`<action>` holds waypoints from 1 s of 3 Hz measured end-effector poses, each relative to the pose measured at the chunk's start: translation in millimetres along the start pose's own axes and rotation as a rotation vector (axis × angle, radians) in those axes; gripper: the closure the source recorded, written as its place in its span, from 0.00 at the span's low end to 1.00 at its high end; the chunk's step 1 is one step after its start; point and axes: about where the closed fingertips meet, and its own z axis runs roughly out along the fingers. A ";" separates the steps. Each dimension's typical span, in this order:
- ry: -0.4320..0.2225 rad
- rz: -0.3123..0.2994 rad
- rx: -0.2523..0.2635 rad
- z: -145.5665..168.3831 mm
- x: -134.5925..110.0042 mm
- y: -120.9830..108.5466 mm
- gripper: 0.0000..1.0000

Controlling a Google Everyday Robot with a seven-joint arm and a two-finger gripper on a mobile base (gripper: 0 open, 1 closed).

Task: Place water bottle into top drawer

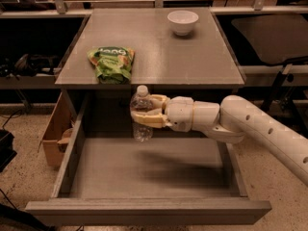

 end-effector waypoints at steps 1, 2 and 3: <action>0.005 -0.015 -0.043 36.0 24.0 16.3 1.00; 0.030 -0.018 -0.067 59.7 59.5 23.5 1.00; 0.043 -0.003 -0.073 75.1 89.4 25.5 1.00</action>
Offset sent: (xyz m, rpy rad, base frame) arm -0.0078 0.0854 -0.1101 -0.0704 -0.0021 0.0848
